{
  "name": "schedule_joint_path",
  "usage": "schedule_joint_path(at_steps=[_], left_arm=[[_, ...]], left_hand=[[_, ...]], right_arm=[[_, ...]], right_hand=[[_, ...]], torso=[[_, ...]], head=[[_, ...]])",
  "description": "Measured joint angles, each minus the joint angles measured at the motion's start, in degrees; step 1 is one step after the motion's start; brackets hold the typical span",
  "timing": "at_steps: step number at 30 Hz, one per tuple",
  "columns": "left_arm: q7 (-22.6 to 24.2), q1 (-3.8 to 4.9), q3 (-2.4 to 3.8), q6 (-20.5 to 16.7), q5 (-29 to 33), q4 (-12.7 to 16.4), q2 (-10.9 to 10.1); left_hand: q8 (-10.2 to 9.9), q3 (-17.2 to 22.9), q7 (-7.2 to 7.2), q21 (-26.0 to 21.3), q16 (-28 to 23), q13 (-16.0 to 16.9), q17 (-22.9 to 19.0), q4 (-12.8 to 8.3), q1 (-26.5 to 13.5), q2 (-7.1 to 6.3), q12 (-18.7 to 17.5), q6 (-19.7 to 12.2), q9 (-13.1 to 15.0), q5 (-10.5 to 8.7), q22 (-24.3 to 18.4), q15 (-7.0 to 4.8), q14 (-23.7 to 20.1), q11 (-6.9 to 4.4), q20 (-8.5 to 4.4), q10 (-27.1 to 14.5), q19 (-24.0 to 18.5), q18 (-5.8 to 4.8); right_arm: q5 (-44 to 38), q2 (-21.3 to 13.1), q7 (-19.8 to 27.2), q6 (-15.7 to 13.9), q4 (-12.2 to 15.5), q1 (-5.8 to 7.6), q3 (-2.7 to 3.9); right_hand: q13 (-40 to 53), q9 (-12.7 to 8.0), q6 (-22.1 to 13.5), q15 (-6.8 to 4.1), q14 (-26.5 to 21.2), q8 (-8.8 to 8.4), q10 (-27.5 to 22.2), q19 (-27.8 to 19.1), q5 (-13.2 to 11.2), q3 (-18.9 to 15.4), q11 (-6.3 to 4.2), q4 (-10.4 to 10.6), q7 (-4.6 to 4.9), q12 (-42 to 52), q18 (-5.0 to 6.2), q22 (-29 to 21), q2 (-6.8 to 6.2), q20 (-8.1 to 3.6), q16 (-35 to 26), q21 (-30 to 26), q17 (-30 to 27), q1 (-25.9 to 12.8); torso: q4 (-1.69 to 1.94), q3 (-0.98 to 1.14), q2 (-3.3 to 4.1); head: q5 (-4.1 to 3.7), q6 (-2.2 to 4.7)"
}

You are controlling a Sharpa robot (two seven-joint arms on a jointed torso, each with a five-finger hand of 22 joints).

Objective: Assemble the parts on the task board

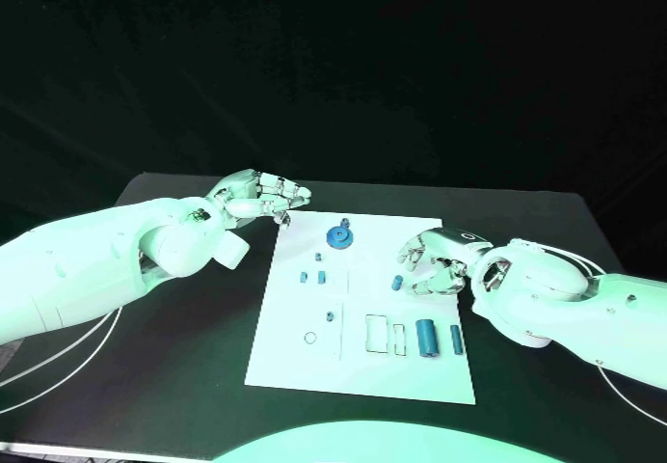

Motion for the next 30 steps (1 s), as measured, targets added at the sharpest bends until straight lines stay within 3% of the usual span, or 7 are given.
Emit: schedule_joint_path(at_steps=[10, 20, 30], left_arm=[[0.01, 0.0, -0.01, 0.01, 0.0, -0.02, 0.0], [0.01, 0.0, -0.01, 0.02, 0.0, -0.02, -0.01], [-0.04, 0.0, -0.02, 0.07, 0.01, -0.03, 0.0]], left_hand=[[0.0, 0.0, 0.0, 0.0, 0.0, 0.0, -0.06, 0.0, 0.0, 0.0, 0.0, 0.0, 0.11, 0.0, 0.0, 0.0, 0.0, 0.21, 0.0, -0.21, 0.0, 0.0], [0.0, 0.0, 0.21, 0.0, 0.0, 0.0, -0.06, 0.0, 0.0, 0.0, 0.0, -0.21, 0.1, 0.0, -0.05, 0.0, 0.0, 0.21, 0.0, -0.21, 0.0, 0.0], [0.22, 0.0, 0.21, 0.0, 0.0, 0.0, -0.06, 0.0, 0.0, 0.0, 0.0, -0.21, 0.16, 0.0, -0.05, 0.0, 0.0, 0.21, 0.0, -0.2, 0.0, 0.0]], right_arm=[[0.09, 1.43, 0.33, -0.13, -1.0, -0.34, -0.02], [0.1, 3.06, 0.73, 0.39, -1.87, -1.21, -0.16], [-0.07, 3.73, 0.76, 0.75, -2.62, -1.31, -0.14]], right_hand=[[-0.49, 0.33, 2.33, 0.0, 0.0, 0.52, 0.52, 1.28, -0.27, 1.79, -0.24, 1.56, 0.18, 2.87, -0.01, 1.26, 1.18, -0.2, 0.28, 1.85, 0.8, 3.02], [-2.91, -0.16, 6.59, -0.01, 0.0, 0.74, 7.02, 2.38, -0.77, 9.75, -1.0, 4.92, -0.38, 2.97, 0.0, 1.74, -0.88, -0.71, 1.8, 4.7, 2.71, 3.79], [-3.54, -0.15, 8.42, -0.45, 0.01, 0.97, 9.14, 2.7, -0.78, 13.06, -1.51, 5.83, -0.62, 2.64, 0.0, 1.74, -1.47, -1.03, 2.12, 5.37, 3.11, 3.68]], torso=[[0.08, -0.11, -0.01], [0.08, -0.11, -0.01], [0.02, -0.08, -0.02]], head=[[-0.05, -0.03], [0.04, -0.15], [0.03, -0.2]])
